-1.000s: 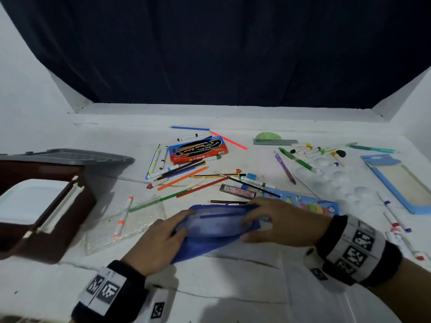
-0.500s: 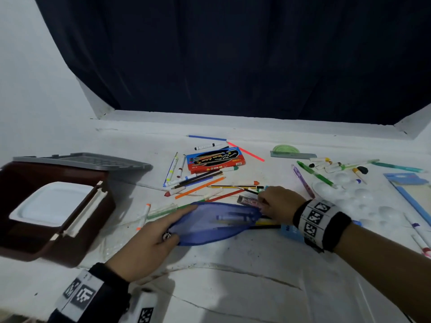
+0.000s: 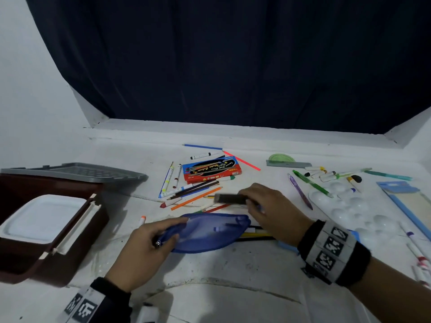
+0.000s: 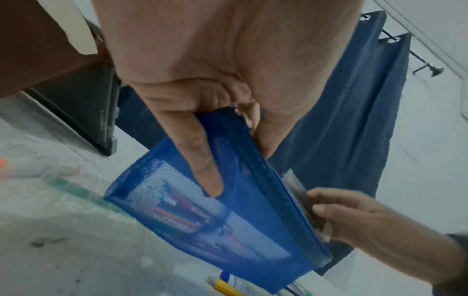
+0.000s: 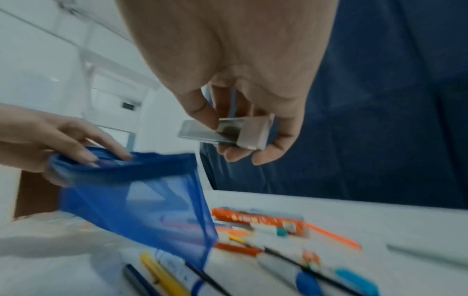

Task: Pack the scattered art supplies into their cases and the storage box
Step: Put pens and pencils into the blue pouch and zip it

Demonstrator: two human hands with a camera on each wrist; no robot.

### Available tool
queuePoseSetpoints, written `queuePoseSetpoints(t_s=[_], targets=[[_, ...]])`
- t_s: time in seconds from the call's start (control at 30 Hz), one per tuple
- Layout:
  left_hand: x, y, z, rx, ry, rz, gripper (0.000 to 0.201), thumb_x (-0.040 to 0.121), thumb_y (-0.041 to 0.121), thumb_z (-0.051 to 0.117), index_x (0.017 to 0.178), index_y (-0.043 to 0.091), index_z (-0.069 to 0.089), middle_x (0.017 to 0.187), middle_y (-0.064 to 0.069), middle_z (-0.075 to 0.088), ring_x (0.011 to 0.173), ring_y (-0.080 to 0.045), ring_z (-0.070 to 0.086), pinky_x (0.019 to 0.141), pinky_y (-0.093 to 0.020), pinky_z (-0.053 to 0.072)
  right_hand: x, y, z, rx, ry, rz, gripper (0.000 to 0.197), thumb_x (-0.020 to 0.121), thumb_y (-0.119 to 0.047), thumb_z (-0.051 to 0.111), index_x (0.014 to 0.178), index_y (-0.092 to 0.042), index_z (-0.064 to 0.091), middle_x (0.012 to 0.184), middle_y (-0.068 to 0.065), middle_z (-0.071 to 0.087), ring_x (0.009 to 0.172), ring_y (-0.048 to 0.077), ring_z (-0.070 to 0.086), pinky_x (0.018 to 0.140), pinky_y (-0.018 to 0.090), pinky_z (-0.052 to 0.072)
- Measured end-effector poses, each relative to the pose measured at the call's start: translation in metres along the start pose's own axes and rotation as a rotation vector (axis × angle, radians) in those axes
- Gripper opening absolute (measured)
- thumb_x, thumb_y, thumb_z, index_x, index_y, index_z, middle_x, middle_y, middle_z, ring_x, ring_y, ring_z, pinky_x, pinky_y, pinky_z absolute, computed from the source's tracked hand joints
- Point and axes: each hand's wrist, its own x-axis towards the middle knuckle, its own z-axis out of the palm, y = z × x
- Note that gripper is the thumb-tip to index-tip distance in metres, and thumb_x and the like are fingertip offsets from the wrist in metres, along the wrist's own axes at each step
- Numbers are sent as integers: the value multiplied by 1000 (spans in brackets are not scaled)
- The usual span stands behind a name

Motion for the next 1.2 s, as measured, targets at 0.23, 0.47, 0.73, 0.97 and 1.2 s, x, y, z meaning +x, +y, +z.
queuePoseSetpoints(t_s=[0.23, 0.47, 0.73, 0.97, 1.2], targets=[[12, 24, 18, -370, -236, -186, 71, 94, -17, 35, 135, 38, 53, 131, 34, 54, 124, 4, 52, 104, -28, 45, -19, -35, 9, -364, -62, -306, 34, 68, -7, 65, 96, -22, 76, 84, -4, 72, 77, 19, 68, 69, 29, 55], [27, 35, 31, -411, -300, -157, 59, 99, -10, 41, 135, 35, 53, 130, 28, 60, 114, 9, 57, 87, -13, 48, -9, -35, 21, 21, -224, -107, 32, 99, -11, 46, 125, -18, 64, 124, 1, 64, 112, 13, 55, 90, 13, 31], [25, 19, 14, -291, -122, -53, 49, 88, 9, 69, 133, 24, 57, 125, 27, 63, 122, 3, 56, 98, -13, 45, 4, 18, -25, 214, 323, 31, 17, 88, -3, 63, 92, -15, 74, 85, -7, 71, 72, 8, 63, 67, 20, 52], [20, 5, -2, -370, -45, -149, 51, 82, 9, 70, 130, 22, 61, 124, 13, 68, 119, -6, 61, 100, -28, 49, 29, 90, 5, -270, -312, 363, 37, 100, -17, 42, 135, -13, 51, 132, 11, 57, 119, 29, 54, 99, 40, 45], [16, 3, -7, -367, -50, -153, 53, 78, 13, 70, 130, 24, 60, 125, 17, 66, 118, 0, 59, 97, -23, 50, 38, 90, 26, -493, -367, 340, 31, 89, -5, 51, 114, -12, 66, 114, 11, 63, 106, 28, 59, 87, 34, 49]])
